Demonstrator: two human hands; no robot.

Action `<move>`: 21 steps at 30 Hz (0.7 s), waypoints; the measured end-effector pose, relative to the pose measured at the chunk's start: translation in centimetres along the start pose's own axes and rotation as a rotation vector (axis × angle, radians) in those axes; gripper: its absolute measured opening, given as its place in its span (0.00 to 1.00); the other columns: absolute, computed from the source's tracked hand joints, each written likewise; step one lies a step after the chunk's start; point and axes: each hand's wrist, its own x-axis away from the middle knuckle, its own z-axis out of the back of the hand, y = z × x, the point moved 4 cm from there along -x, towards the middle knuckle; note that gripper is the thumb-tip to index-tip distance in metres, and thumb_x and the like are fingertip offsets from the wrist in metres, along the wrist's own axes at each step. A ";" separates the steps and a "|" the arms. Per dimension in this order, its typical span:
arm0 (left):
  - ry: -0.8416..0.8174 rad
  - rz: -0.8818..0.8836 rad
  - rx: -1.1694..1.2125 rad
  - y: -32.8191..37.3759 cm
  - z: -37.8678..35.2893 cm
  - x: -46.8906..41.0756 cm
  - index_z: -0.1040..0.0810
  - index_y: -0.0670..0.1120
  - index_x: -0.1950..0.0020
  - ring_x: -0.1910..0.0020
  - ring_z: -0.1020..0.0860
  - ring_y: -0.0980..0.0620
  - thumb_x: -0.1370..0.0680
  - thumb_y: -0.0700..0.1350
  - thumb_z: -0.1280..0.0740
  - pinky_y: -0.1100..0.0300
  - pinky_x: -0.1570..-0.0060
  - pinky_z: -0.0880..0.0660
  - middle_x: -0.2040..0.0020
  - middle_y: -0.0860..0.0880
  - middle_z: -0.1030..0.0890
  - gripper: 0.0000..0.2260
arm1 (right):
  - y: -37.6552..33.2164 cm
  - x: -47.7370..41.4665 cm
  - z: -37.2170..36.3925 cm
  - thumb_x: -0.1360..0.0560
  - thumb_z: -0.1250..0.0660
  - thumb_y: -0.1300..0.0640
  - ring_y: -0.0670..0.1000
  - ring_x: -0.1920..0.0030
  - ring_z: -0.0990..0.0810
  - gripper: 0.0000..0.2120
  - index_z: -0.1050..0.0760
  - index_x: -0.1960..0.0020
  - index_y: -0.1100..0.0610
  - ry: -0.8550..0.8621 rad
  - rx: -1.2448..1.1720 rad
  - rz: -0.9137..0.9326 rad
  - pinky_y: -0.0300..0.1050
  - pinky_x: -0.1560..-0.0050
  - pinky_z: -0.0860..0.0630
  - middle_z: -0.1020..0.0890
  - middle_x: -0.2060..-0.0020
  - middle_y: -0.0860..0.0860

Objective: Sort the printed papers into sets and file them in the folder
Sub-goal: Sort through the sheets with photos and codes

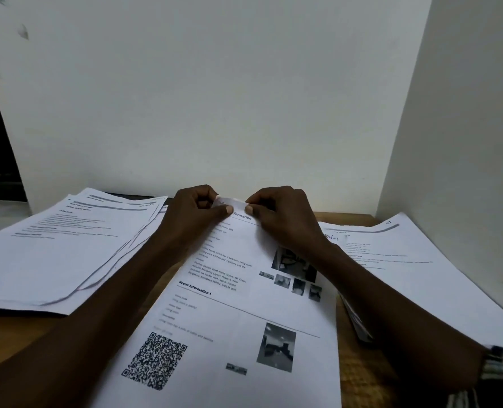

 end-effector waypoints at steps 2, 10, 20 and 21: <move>0.056 -0.052 -0.075 0.1 -0.2 0.1 0.26 0.47 0.66 0.71 0.27 0.57 0.33 0.48 0.26 0.58 0.63 0.31 0.73 0.54 0.24 0.10 | 0.0 0.1 -0.1 0.27 0.30 0.53 0.47 0.57 0.19 0.05 0.16 0.53 0.50 -0.001 0.011 0.005 0.45 0.55 0.25 0.15 0.60 0.46; -0.218 0.285 0.317 0.2 -0.1 0.8 0.25 0.40 0.40 0.56 0.17 0.42 0.28 0.40 0.27 0.51 0.57 0.18 0.51 0.38 0.16 0.18 | -0.1 0.0 0.7 0.26 0.31 0.53 0.48 0.56 0.19 0.05 0.16 0.52 0.50 0.048 -0.030 -0.035 0.47 0.52 0.23 0.15 0.60 0.45; -0.094 0.253 0.350 -0.8 1.9 -0.2 0.20 0.38 0.45 0.58 0.15 0.44 0.25 0.39 0.31 0.50 0.57 0.17 0.48 0.36 0.16 0.10 | -0.2 1.4 3.3 0.28 0.29 0.46 0.53 0.26 0.40 0.33 0.37 0.27 0.53 0.330 0.152 -0.056 0.50 0.28 0.41 0.37 0.26 0.52; -0.034 0.250 0.392 -1.2 2.5 -0.6 0.20 0.38 0.44 0.60 0.15 0.45 0.25 0.38 0.31 0.50 0.58 0.17 0.48 0.36 0.17 0.11 | -0.2 1.8 3.6 0.28 0.28 0.46 0.54 0.25 0.42 0.38 0.41 0.25 0.54 0.314 0.130 -0.110 0.51 0.27 0.42 0.40 0.25 0.53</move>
